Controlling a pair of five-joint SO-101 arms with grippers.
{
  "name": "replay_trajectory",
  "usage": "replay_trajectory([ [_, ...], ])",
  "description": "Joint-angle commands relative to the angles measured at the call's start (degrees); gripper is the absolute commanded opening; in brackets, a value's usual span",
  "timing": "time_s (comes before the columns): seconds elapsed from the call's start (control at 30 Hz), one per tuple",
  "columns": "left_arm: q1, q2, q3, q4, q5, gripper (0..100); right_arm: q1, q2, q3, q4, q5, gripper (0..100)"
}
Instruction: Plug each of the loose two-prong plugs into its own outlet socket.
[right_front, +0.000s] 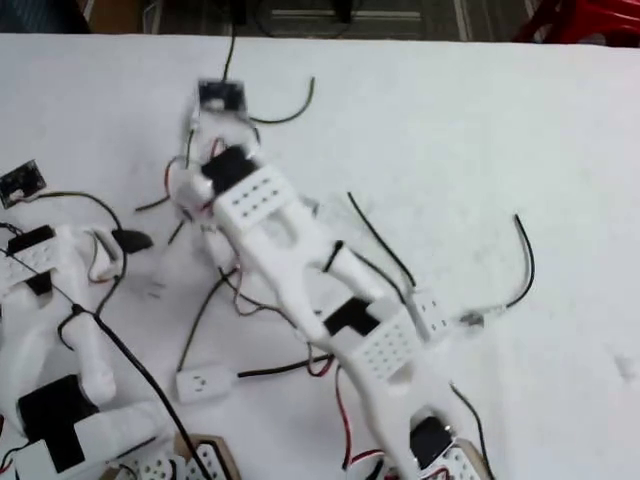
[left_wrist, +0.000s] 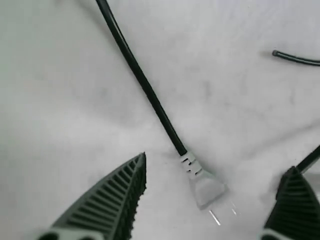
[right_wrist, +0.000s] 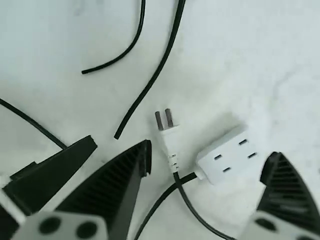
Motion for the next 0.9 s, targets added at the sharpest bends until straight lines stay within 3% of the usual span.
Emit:
replay_trajectory([
  [0.0,6.46,-3.21,-1.67,0.00,8.97,40,5.41,-1.10,-13.36,8.22,10.29,36.1],
  [0.13,15.52,-3.21,-7.56,10.64,17.58,40,12.26,-1.10,-18.37,11.91,19.69,36.1],
  [0.3,27.74,-2.68,-14.86,22.07,23.82,40,20.35,-2.33,-13.45,11.82,24.70,36.1],
  [0.4,32.31,-2.51,-14.95,20.92,26.90,40,23.69,-3.30,-7.65,11.74,24.62,36.1],
  [0.57,36.18,-0.57,-8.26,10.46,28.57,40,25.54,-1.98,-2.90,11.12,24.97,36.1],
  [0.73,35.56,7.52,-5.36,-0.09,28.57,40,25.71,-1.54,-2.55,11.12,24.97,36.1],
  [0.87,33.27,12.70,-9.76,0.97,28.66,40,25.71,-1.45,-2.46,11.21,25.05,36.1],
])
